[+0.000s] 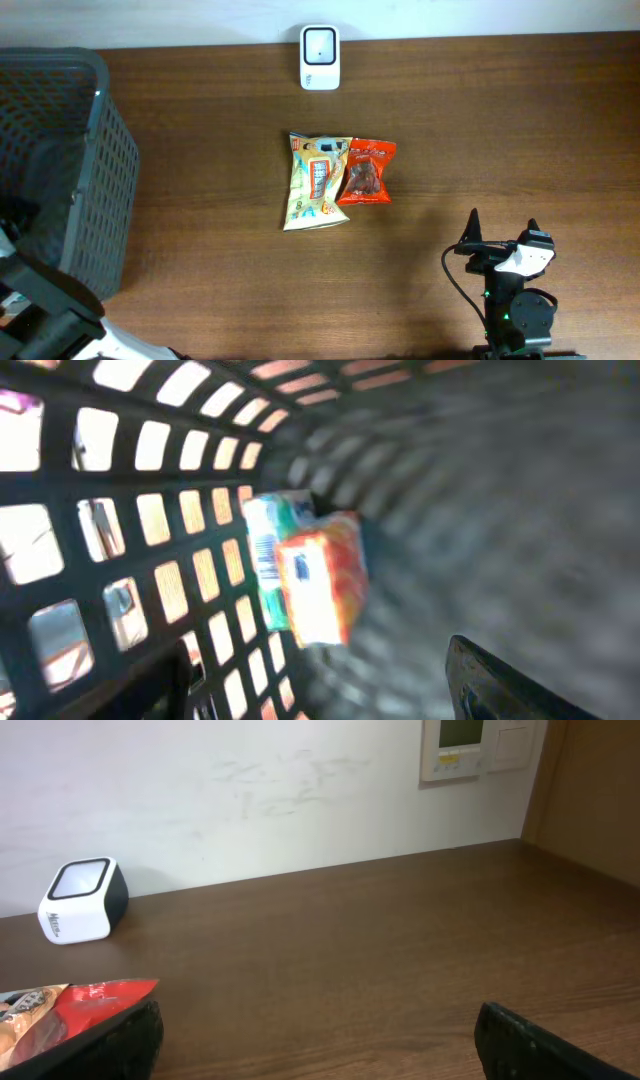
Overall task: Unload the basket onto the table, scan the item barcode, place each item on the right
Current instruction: 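Reach the left gripper into the basket and grasp the orange tissue pack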
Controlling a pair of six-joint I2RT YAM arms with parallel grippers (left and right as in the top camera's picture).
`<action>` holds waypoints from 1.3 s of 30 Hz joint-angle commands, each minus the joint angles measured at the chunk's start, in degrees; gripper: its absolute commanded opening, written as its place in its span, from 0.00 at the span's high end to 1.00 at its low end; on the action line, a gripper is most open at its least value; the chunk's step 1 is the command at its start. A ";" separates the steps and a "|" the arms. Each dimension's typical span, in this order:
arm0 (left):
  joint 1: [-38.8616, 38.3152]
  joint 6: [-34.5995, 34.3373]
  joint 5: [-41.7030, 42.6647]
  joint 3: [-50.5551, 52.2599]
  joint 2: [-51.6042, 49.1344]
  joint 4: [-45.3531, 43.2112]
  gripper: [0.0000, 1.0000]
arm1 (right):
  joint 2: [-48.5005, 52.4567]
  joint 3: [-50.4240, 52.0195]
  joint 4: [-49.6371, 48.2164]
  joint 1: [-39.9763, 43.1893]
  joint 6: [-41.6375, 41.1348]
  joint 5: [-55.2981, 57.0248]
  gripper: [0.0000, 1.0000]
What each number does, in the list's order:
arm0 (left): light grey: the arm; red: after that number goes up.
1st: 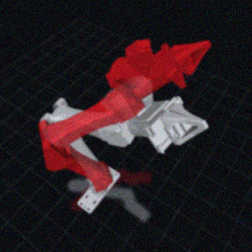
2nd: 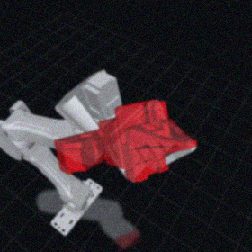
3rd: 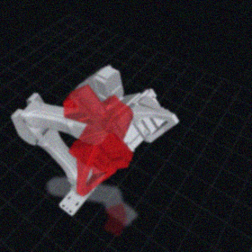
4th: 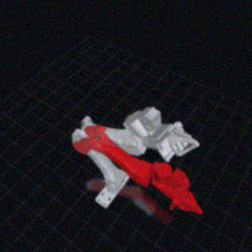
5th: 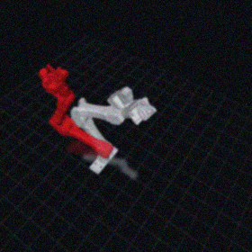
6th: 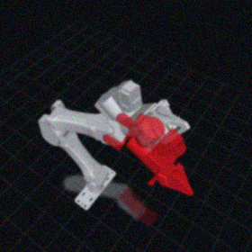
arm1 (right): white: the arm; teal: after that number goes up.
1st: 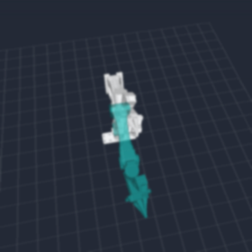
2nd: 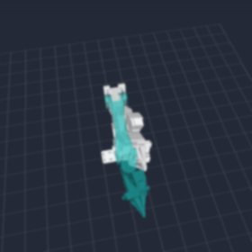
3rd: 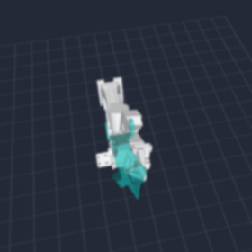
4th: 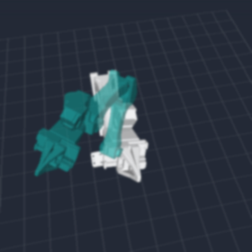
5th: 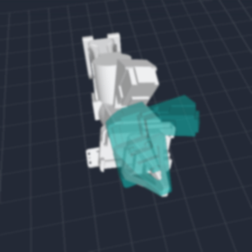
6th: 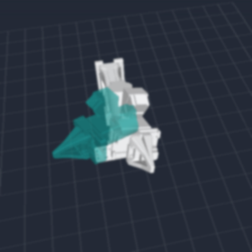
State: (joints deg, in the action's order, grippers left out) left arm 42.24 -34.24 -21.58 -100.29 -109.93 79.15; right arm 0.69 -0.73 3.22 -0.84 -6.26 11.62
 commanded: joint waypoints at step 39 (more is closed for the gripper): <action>0.44 1.36 6.62 -0.02 3.72 -7.26 1.00 | -0.22 0.42 0.31 -0.33 -0.46 -0.07 0.02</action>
State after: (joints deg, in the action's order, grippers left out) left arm 43.16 -35.09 -20.05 -90.98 -109.91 70.17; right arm 0.69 -0.73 3.22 -0.84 -6.26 11.60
